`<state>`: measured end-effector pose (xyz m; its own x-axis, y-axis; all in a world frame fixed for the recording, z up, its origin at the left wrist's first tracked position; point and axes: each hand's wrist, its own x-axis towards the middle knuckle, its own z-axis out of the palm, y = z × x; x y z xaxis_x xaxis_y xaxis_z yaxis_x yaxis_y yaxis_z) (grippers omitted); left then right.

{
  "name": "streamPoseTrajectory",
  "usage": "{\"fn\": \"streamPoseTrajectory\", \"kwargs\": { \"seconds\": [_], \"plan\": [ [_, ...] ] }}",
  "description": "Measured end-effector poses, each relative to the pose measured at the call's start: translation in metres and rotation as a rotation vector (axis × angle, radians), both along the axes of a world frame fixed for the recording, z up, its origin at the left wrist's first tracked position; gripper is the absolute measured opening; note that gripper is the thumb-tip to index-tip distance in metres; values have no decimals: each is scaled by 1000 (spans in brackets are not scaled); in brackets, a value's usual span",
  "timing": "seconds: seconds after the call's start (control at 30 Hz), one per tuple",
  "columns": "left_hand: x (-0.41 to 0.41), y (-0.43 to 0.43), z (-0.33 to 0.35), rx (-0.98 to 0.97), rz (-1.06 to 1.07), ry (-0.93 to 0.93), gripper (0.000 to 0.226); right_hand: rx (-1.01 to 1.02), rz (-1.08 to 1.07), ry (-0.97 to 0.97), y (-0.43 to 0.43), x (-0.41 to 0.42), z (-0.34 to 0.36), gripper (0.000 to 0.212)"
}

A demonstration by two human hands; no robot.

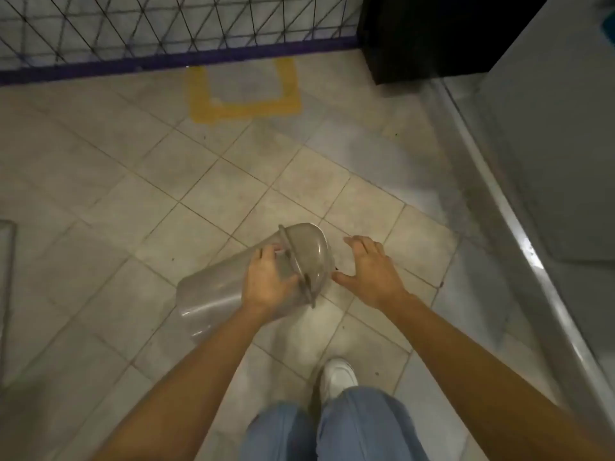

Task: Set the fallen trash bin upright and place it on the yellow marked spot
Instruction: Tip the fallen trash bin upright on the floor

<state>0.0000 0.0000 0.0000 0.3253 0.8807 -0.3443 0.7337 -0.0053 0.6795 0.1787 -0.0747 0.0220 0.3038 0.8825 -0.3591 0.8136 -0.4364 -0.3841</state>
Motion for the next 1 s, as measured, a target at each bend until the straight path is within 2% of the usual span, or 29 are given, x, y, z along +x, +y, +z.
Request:
{"fn": "streamPoseTrajectory", "kwargs": {
  "seconds": [0.27,0.47,0.6,0.73,0.87,1.0],
  "plan": [
    [21,18,-71,36,114,-124,68,49,-53,108,23,-3,-87,90],
    [33,21,-90,11,127,-139,74,-80,-78,238,26,-11,-116,105],
    [38,24,-90,-46,175,-131,74,-75,-120,377,23,-17,-118,95],
    [41,23,-90,-113,214,-163,64,-39,-144,462,18,-20,-117,84],
    [42,24,-91,-138,256,-191,44,-2,-157,494,16,-23,-117,84],
    [41,26,-88,-193,291,-233,35,-17,-133,479,17,-22,-116,90]
  ]
}}
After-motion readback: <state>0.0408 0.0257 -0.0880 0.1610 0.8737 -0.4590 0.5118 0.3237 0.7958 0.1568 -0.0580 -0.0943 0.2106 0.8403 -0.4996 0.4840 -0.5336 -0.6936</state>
